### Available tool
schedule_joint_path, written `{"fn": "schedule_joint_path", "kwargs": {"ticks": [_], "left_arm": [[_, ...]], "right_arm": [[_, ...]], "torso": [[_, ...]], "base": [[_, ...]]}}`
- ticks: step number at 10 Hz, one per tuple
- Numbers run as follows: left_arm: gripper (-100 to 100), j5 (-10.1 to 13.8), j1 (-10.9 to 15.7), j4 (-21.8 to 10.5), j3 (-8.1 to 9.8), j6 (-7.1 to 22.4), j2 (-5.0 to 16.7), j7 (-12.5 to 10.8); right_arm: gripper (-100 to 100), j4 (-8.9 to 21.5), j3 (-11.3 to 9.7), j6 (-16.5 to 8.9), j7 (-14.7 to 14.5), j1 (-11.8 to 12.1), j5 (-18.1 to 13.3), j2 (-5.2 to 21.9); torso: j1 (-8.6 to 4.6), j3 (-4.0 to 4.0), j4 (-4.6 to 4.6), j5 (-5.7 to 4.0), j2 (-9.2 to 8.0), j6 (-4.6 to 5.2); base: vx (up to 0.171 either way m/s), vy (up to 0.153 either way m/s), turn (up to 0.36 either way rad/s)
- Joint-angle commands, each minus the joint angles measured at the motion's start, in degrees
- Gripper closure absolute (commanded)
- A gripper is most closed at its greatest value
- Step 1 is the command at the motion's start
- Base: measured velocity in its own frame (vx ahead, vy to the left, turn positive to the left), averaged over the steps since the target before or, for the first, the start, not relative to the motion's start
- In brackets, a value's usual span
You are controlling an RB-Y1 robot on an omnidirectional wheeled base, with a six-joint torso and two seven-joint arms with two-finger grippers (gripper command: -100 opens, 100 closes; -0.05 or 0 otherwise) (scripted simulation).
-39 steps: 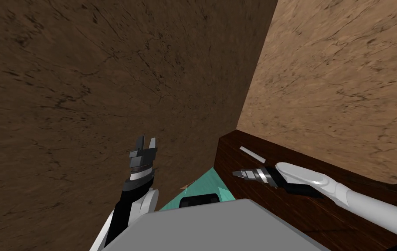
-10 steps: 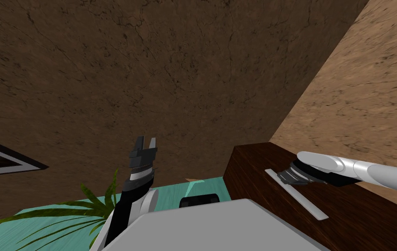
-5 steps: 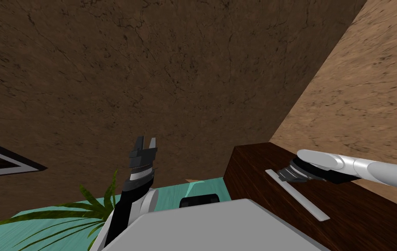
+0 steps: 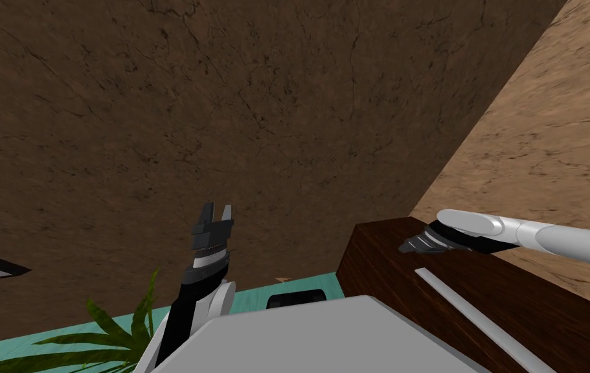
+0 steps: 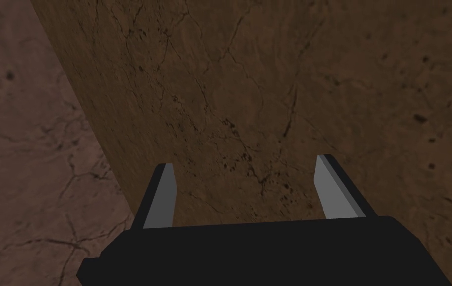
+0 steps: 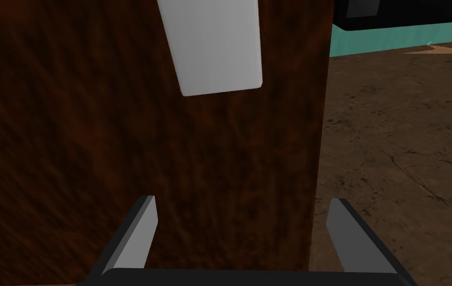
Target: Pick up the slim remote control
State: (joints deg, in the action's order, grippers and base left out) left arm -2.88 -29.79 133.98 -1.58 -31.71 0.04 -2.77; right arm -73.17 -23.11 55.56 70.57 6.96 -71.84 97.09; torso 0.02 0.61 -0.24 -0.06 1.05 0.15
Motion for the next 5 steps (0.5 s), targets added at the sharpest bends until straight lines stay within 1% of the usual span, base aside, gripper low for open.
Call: {"fn": "schedule_joint_path", "kwargs": {"ticks": [1,2,3,4,5], "left_arm": [[0,0.0,0.0,0.0,0.00,0.0,0.0,0.0],[0,0.0,0.0,0.0,0.00,0.0,0.0,0.0],[0,0.0,0.0,0.0,0.00,0.0,0.0,0.0],[0,0.0,0.0,0.0,0.00,0.0,0.0,0.0],[0,0.0,0.0,0.0,0.00,0.0,0.0,0.0]], "right_arm": [[-100,1.0,0.9,1.0,-0.5,-1.5,0.0,-0.2],[-100,1.3,1.0,1.1,-0.6,-1.8,0.0,-0.3],[-100,1.8,1.3,0.9,-1.3,-3.0,-0.6,-0.2],[-100,-0.1,0.2,0.0,-1.6,-1.8,-1.5,0.6],[-100,-0.7,-0.1,-0.1,-1.6,-1.4,-1.5,0.7]], "torso": [[0.00,0.00,0.00,0.00,0.00,0.00],[-0.08,-0.03,0.01,-0.02,-0.04,0.02],[-0.06,-0.09,0.03,-0.03,-0.17,0.01],[-0.03,-0.14,0.06,-0.01,-0.24,0.01],[-0.19,-0.40,0.15,-0.05,-0.72,0.02]], "base": [[0.174,0.008,-0.020],[0.133,0.022,-0.012],[0.116,0.030,0.009],[-0.043,-0.022,0.082],[-0.192,-0.063,0.072]]}}
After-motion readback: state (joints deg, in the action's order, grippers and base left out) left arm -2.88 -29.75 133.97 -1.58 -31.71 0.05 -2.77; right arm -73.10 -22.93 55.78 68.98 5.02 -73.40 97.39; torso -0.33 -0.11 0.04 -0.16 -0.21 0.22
